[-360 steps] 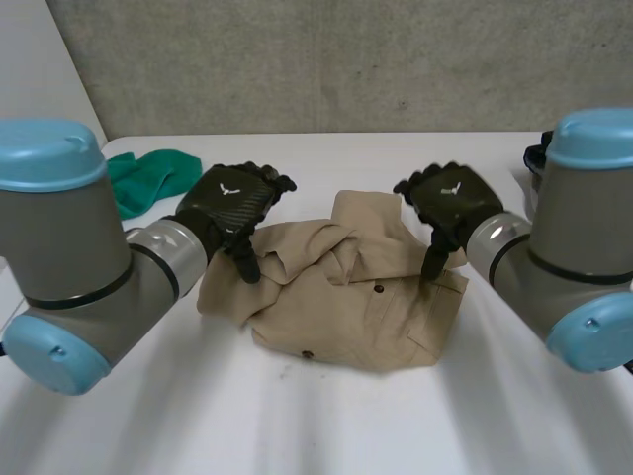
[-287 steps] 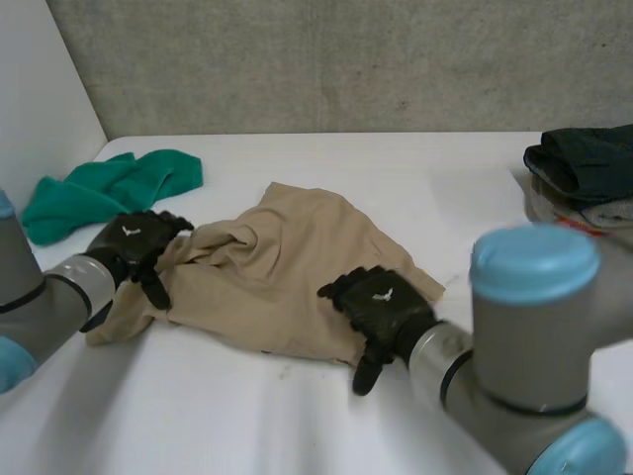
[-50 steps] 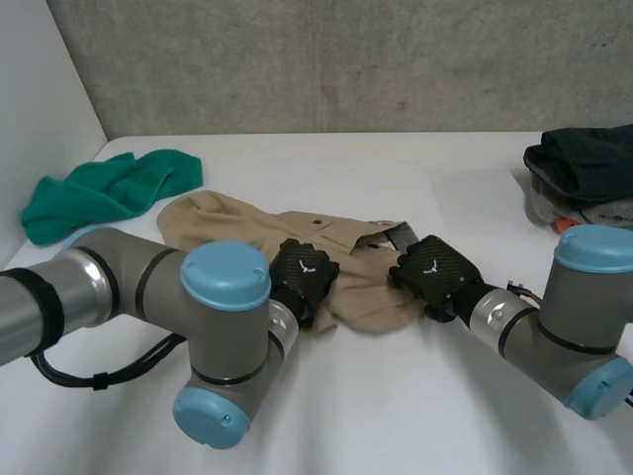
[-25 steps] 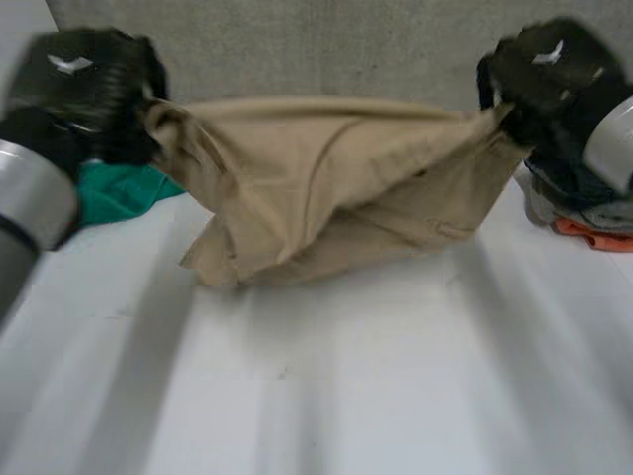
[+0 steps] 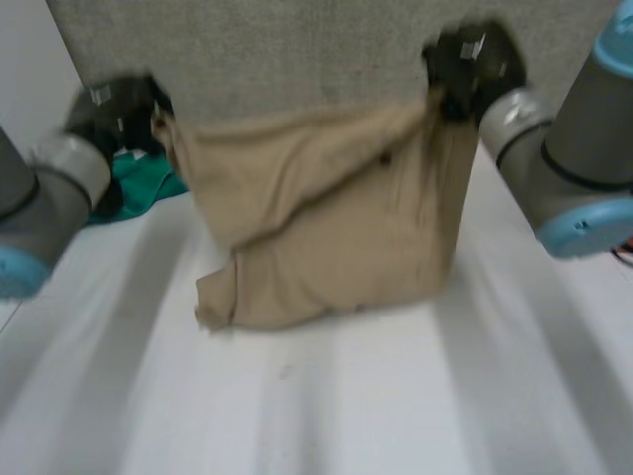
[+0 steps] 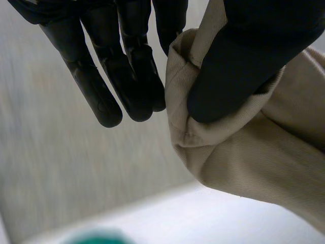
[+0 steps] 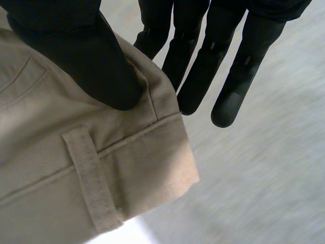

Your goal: Fold the laundry.

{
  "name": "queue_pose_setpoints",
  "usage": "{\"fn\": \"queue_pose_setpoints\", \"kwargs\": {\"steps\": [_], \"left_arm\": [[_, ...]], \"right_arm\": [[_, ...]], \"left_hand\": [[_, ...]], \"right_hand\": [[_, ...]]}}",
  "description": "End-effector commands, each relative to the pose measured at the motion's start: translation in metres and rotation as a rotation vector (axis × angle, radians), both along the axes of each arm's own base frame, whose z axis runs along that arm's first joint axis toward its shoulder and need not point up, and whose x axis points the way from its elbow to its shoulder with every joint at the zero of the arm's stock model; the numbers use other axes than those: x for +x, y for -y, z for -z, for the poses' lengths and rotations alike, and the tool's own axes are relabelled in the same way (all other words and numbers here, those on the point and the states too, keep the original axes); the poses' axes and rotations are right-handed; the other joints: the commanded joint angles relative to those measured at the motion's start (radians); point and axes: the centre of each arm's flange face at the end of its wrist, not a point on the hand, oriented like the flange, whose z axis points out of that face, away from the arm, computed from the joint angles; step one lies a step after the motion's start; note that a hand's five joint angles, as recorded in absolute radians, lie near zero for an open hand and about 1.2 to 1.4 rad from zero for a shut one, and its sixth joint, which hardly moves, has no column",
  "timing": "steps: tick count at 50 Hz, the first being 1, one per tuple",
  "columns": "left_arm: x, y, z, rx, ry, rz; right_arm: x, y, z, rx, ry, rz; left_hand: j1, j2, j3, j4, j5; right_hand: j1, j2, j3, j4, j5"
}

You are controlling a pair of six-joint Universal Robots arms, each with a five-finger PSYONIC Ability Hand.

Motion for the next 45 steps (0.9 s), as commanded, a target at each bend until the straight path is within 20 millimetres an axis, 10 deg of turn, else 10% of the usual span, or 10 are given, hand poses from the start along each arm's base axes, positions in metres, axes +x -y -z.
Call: {"fn": "queue_pose_setpoints", "kwargs": {"steps": [1, 6, 12, 23, 27, 34, 45], "left_arm": [[-0.006, 0.009, -0.105, -0.325, -0.166, 0.005], [0.001, 0.016, -0.128, -0.394, -0.211, -0.054], [0.007, 0.025, -0.085, -0.233, -0.148, -0.090], [0.025, 0.012, 0.123, 0.325, 0.097, -0.120], [0.034, 0.018, 0.167, 0.338, 0.162, -0.131], [0.027, -0.006, 0.147, 0.308, 0.293, -0.041], [0.025, -0.073, 0.094, 0.127, 0.459, 0.039]], "right_arm": [[-0.002, -0.012, -0.090, -0.344, 0.280, -0.029], [0.001, -0.026, -0.095, -0.347, 0.253, -0.071], [0.002, -0.032, -0.040, -0.133, 0.094, -0.079], [0.003, -0.097, 0.150, 0.289, -0.337, -0.223], [0.007, -0.109, 0.190, 0.321, -0.398, -0.248], [0.005, -0.110, 0.189, 0.337, -0.417, -0.173], [-0.002, -0.110, 0.168, 0.338, -0.352, -0.152]], "left_hand": [[0.258, 0.203, 0.203, 0.194, 0.241], [0.258, 0.203, 0.203, 0.194, 0.241], [0.258, 0.203, 0.203, 0.194, 0.241], [0.258, 0.203, 0.203, 0.194, 0.241], [-0.300, -0.355, -0.355, -0.364, -0.317], [-0.794, -0.849, -0.849, -0.858, -0.811], [-0.924, -0.979, -0.979, -0.988, -0.942]], "right_hand": [[0.272, 0.225, 0.207, 0.198, 0.207], [0.272, 0.225, 0.207, 0.198, 0.207], [0.272, 0.225, 0.207, 0.198, 0.207], [0.272, 0.225, 0.207, 0.198, 0.207], [0.272, 0.225, 0.207, 0.198, 0.207], [0.272, 0.225, 0.207, 0.198, 0.207], [0.272, 0.225, 0.207, 0.198, 0.207]]}}
